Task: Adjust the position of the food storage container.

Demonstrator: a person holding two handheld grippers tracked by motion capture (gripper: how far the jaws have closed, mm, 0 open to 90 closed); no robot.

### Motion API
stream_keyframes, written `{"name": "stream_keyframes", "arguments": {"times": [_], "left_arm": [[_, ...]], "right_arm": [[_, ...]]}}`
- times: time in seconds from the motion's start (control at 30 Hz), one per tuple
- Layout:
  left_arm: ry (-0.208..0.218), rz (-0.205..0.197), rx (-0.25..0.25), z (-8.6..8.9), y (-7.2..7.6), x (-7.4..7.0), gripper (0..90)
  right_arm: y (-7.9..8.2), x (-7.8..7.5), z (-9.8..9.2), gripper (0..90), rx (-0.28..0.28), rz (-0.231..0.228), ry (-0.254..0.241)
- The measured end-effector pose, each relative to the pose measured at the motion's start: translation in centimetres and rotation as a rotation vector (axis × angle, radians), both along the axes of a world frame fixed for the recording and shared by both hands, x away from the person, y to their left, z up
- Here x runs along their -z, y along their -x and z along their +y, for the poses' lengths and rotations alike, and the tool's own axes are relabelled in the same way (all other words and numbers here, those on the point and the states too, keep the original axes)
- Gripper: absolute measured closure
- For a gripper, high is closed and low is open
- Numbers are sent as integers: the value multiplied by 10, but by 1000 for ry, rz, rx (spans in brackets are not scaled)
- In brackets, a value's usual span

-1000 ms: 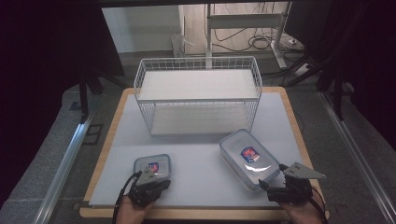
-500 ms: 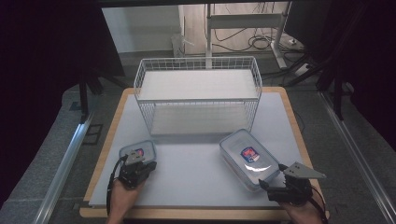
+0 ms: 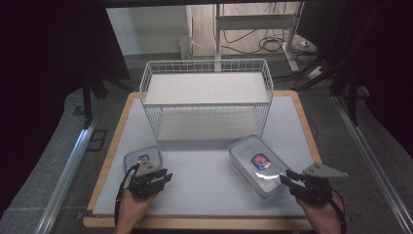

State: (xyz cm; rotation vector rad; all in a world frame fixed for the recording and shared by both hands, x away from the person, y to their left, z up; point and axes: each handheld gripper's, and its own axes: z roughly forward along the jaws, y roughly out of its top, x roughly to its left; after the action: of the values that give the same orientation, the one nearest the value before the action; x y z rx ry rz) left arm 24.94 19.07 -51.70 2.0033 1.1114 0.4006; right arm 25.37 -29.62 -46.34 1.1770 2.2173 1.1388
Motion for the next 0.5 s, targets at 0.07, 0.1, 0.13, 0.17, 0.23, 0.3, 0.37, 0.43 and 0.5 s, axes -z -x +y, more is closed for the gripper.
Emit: {"name": "stream_keyframes", "arguments": {"times": [0.07, 0.1, 0.13, 0.17, 0.23, 0.3, 0.37, 0.43, 0.5], "left_arm": [[11, 2, -4, 1, 1, 1, 591], [15, 2, -4, 2, 2, 1, 569], [15, 0, -3, 1, 3, 1, 537], [15, -4, 4, 1, 4, 1, 502], [17, -8, 12, 1, 5, 2, 429], [14, -8, 15, 0, 5, 3, 399], [24, -6, 17, 0, 5, 4, 379], [33, -8, 18, 1, 5, 4, 360], [43, -11, 19, 2, 6, 4, 341]], "right_arm": [[-8, 0, 1, 859, 10, 1, 6], [-12, -1, 1, 881, 12, 0, 10], [-16, -2, 2, 897, 17, -4, 19], [-21, -3, 3, 899, 21, -5, 26], [-31, -6, 6, 900, 37, -11, 37], [-43, -6, 7, 900, 56, -4, 43], [-57, -4, 9, 900, 80, 16, 55], [-67, -2, 10, 900, 95, 34, 55], [-79, -1, 12, 900, 97, 62, 76]]}}
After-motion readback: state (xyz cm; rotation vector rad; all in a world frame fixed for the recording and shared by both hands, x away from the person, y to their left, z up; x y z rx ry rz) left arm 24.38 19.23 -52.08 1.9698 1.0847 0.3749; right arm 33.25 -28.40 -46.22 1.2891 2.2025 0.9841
